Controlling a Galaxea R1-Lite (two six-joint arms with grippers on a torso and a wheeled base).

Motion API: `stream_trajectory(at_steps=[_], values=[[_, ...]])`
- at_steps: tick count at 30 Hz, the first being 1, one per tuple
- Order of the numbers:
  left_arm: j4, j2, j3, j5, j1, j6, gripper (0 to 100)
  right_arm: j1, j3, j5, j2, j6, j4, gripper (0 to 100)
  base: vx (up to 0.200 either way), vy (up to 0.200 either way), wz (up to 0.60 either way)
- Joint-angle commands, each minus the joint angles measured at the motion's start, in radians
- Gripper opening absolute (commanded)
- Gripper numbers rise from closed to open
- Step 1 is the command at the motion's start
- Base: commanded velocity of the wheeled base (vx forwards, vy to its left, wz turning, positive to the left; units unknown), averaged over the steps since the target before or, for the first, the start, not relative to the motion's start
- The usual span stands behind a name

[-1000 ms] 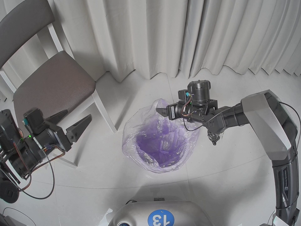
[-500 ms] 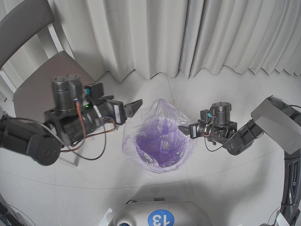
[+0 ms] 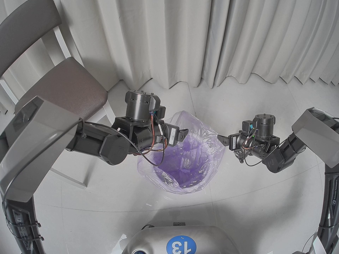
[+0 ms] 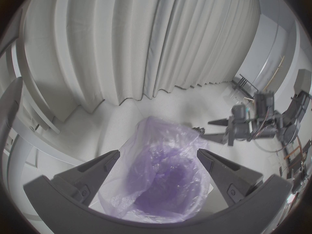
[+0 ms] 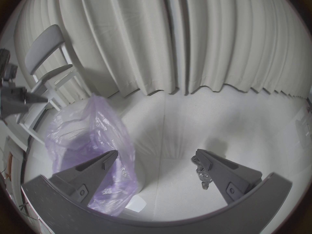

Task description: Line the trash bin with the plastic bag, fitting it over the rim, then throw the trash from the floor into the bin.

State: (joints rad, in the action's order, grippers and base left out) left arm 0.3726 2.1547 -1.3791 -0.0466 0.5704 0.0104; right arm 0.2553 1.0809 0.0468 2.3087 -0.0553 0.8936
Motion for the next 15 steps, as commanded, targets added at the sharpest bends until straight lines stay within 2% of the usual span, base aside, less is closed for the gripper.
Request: stream_trajectory(at_steps=[1,4,10,15], values=[[-0.011,0.082,-0.041,-0.018,-0.037,0.006,100,-0.013,0.019,0.001,0.026,-0.008,0.007,100,0.0,0.0,0.0],[-0.011,0.074,-0.028,-0.018,-0.053,0.008,100,-0.013,0.022,0.001,0.029,-0.011,0.008,100,0.0,0.0,0.0],[-0.003,0.011,0.088,-0.001,-0.127,0.083,100,-0.021,0.019,0.005,0.029,-0.014,0.008,100,0.0,0.0,0.0],[0.0,0.025,0.086,0.001,-0.142,0.086,100,-0.021,0.022,0.008,0.043,-0.026,0.008,100,0.0,0.0,0.0]])
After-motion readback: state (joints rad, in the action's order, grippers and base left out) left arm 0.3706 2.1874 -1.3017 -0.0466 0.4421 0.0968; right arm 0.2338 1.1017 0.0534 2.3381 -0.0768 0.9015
